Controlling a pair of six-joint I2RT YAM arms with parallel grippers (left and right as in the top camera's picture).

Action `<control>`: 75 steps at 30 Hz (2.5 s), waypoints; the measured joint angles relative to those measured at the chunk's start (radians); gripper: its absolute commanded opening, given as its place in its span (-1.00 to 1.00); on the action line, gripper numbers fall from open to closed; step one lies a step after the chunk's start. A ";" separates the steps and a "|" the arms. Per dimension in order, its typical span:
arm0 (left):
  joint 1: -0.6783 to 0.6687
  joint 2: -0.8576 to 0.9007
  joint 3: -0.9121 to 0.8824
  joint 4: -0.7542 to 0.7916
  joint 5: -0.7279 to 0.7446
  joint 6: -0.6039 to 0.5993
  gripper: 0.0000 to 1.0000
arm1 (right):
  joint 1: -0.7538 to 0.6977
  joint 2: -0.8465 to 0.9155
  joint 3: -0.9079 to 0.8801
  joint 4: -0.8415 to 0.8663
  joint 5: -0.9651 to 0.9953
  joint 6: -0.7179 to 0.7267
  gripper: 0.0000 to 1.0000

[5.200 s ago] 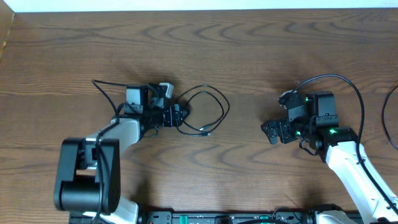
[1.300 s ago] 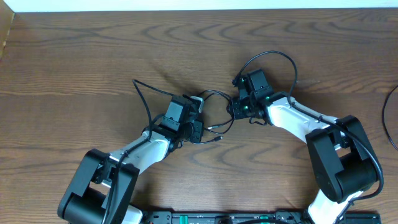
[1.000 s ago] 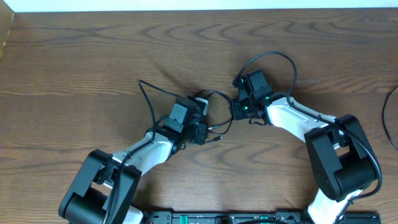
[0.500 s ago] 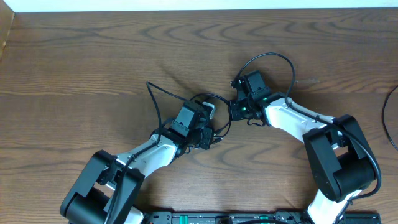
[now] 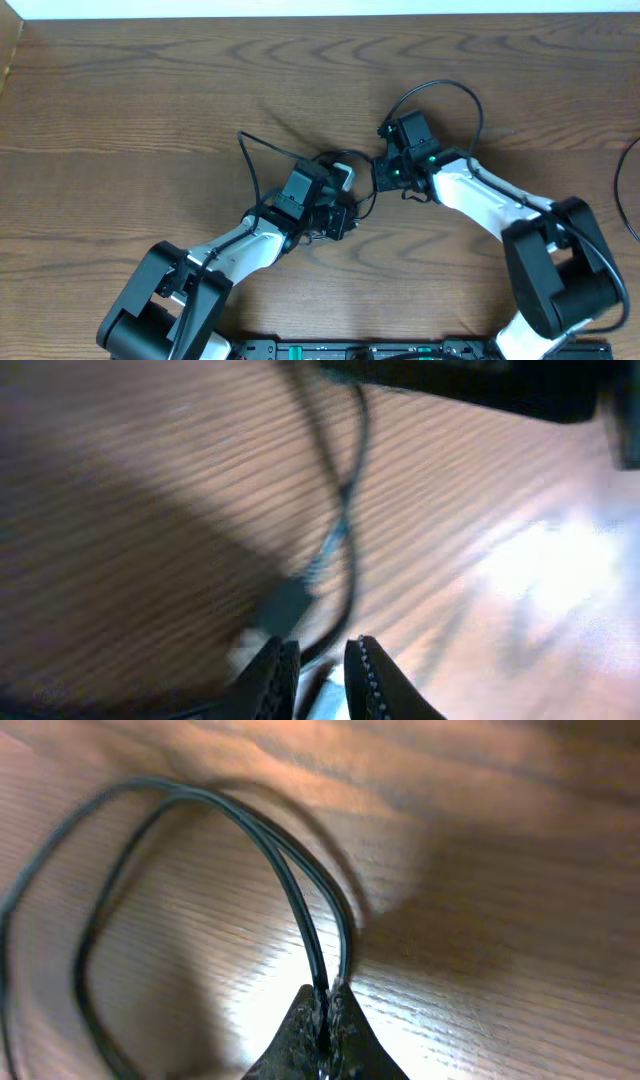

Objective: Untangle cables
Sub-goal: 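Grasp the black cable with both grippers near its USB plug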

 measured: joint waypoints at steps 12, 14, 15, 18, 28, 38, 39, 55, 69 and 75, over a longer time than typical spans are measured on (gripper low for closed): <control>0.000 0.000 0.000 0.055 0.130 0.008 -0.47 | 0.000 -0.021 -0.001 -0.045 0.003 0.000 -0.98; 0.000 0.000 0.000 0.055 0.125 0.011 -0.46 | 0.000 -0.022 -0.001 -0.058 0.003 0.000 -0.98; 0.000 0.000 0.000 0.055 0.122 0.013 -0.45 | 0.000 -0.022 -0.001 -0.063 0.003 0.000 -0.98; 0.000 0.000 0.000 0.055 0.102 0.031 -0.41 | 0.000 -0.038 -0.001 -0.082 0.002 -0.003 -0.98; 0.000 0.000 -0.001 0.064 0.030 0.078 -0.05 | -0.002 -0.177 -0.001 -0.135 -0.053 -0.008 -0.98; 0.000 0.000 -0.002 0.142 0.069 0.084 0.00 | -0.002 -0.181 -0.001 -0.148 -0.120 -0.008 -0.98; 0.000 0.000 -0.002 0.146 0.071 0.084 0.00 | -0.002 -0.180 -0.001 -0.149 -0.128 -0.008 -0.98; 0.000 0.000 -0.002 0.151 0.076 0.091 -0.85 | -0.020 -0.181 -0.001 -0.151 -0.233 -0.008 -0.98; -0.006 0.000 -0.002 0.164 0.074 0.091 -0.85 | -0.040 -0.181 -0.001 -0.157 -0.256 -0.026 -0.98; -0.005 0.000 -0.004 0.198 0.088 0.087 -0.85 | -0.043 -0.181 -0.001 -0.161 -0.252 -0.032 -0.02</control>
